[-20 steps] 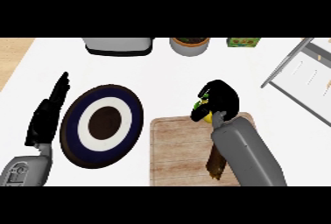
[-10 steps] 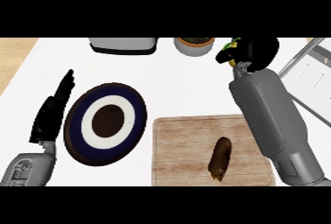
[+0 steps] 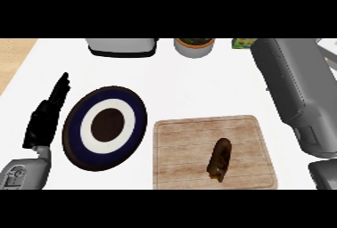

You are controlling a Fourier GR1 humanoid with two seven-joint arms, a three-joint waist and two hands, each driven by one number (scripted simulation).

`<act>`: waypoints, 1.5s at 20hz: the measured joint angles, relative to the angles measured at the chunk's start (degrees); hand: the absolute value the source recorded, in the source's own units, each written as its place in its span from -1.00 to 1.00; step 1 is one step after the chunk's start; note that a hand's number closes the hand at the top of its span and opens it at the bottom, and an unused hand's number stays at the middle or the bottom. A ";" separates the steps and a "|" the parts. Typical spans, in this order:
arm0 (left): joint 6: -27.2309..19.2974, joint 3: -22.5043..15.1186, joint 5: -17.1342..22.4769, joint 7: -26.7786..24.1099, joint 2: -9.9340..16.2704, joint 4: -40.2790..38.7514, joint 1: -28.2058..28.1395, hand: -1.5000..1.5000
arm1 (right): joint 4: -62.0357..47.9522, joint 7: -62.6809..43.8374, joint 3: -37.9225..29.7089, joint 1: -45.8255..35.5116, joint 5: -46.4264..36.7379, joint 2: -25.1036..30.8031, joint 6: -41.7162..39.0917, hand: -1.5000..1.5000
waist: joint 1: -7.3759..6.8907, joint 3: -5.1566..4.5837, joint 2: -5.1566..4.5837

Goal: Pick the lemon from the cutting board and place it in the tiered basket

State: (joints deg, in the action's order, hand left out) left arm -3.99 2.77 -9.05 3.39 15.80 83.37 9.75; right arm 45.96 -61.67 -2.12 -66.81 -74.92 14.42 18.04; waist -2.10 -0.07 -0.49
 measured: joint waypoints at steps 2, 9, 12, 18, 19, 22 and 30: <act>0.17 0.38 -0.01 0.46 0.36 0.59 -0.24 0.00 | -2.34 0.67 -1.55 -1.99 0.10 0.97 -0.20 1.00 | 0.28 0.02 0.09; -0.25 0.68 -0.60 0.31 -0.52 -0.62 0.54 0.00 | -8.77 5.92 -6.25 -4.34 2.70 5.22 1.62 1.00 | 0.94 0.05 0.11; -0.28 0.45 -0.96 0.38 -0.80 0.31 -0.23 0.00 | -12.25 7.12 -6.29 -4.32 1.86 6.83 1.71 1.00 | 0.84 0.06 0.11; -0.37 0.95 -1.21 -0.95 -0.84 -1.10 -0.03 0.00 | -18.56 8.52 -4.60 -4.24 -2.17 13.42 -2.36 1.00 | 1.01 0.05 0.01; -0.16 0.92 -1.19 -0.82 -0.76 -1.05 -0.03 0.00 | -19.60 8.54 -4.24 -3.92 -2.97 14.49 -2.93 1.00 | 0.97 0.03 0.01; 0.17 1.00 -0.99 -0.08 -0.76 0.14 -0.25 0.00 | -22.15 8.67 -3.77 -3.62 -4.76 17.14 -3.42 1.00 | 0.75 0.06 0.00; 0.40 1.09 -1.21 -0.26 -1.61 0.39 -1.48 0.00 | -24.04 16.31 -6.26 -0.22 -2.22 21.68 -4.17 1.00 | 1.15 0.09 0.18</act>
State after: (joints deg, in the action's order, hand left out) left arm -3.58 3.85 -10.26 3.14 14.19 83.75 8.28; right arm 21.92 -45.35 -8.39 -67.03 -77.14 36.10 13.87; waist -0.94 0.02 -0.30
